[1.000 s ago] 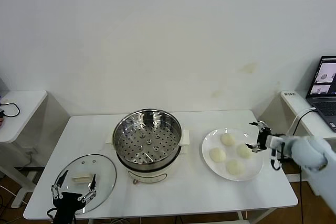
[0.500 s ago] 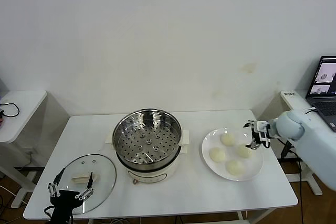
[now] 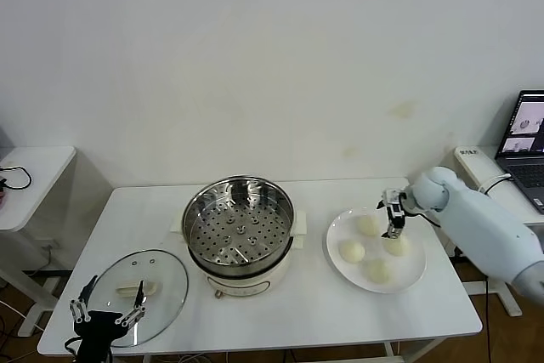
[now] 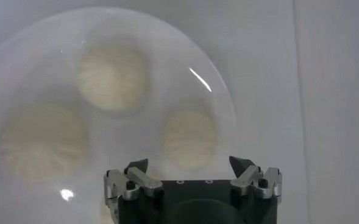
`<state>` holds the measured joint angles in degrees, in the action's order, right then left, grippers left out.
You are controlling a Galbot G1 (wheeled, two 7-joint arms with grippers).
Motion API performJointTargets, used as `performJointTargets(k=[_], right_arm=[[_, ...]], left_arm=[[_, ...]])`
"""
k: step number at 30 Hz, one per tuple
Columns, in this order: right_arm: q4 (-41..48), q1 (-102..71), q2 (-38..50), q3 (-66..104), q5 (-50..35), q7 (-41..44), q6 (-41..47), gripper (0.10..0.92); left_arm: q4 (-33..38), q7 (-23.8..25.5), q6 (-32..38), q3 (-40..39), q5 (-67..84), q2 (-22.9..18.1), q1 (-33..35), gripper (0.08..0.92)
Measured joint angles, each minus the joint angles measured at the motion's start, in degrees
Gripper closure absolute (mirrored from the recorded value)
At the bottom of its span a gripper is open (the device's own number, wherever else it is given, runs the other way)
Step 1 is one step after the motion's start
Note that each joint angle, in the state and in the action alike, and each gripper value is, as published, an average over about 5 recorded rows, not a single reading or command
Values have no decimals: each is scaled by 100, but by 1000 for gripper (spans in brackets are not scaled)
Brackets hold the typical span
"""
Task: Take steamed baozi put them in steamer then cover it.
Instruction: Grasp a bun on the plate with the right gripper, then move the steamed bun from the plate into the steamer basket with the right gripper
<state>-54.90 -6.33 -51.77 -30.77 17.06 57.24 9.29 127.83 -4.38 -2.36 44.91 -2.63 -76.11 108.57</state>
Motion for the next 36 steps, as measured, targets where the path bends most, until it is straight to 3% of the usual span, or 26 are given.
performJointTargets(k=[10, 26, 36], right_arm=[[421, 22, -342, -46, 182, -59, -22, 215], [596, 35, -493, -56, 300, -71, -38, 410], [139, 259, -167, -355, -41, 99, 117, 423]], left_arm=[[-43, -18, 19, 20, -6, 7, -30, 177], [-55, -49, 69, 33, -38, -14, -29, 177], [-94, -54, 76, 11, -29, -14, -61, 177]])
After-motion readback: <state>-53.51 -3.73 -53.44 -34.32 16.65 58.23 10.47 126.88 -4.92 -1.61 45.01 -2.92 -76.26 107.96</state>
